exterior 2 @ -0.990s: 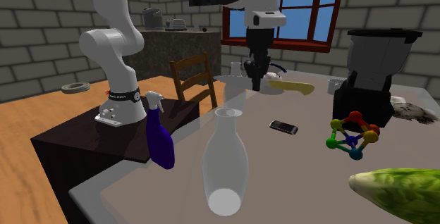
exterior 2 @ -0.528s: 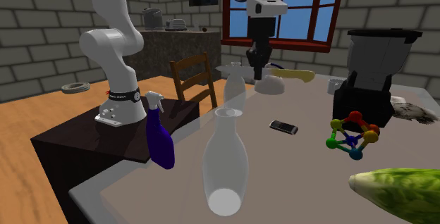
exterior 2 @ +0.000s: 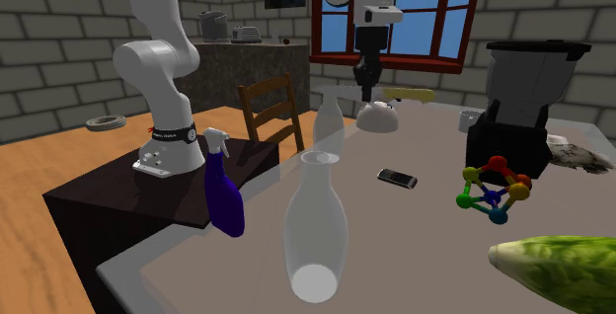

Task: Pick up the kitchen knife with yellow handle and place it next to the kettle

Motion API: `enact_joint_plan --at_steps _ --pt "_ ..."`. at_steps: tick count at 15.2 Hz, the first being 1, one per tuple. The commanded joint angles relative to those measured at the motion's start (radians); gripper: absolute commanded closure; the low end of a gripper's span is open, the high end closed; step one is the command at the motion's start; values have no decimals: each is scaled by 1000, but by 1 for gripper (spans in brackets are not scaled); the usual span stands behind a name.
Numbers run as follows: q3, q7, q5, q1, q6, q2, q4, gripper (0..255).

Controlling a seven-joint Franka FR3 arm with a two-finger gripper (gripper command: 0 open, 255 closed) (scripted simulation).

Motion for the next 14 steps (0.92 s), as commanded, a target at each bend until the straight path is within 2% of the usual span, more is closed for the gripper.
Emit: enact_joint_plan --at_steps 1,8,14 --pt "20 51 -5 27 -4 11 14 255" --pt "84 217 -31 121 -31 79 105 255" --pt "127 354 -63 208 -71 172 231 255"
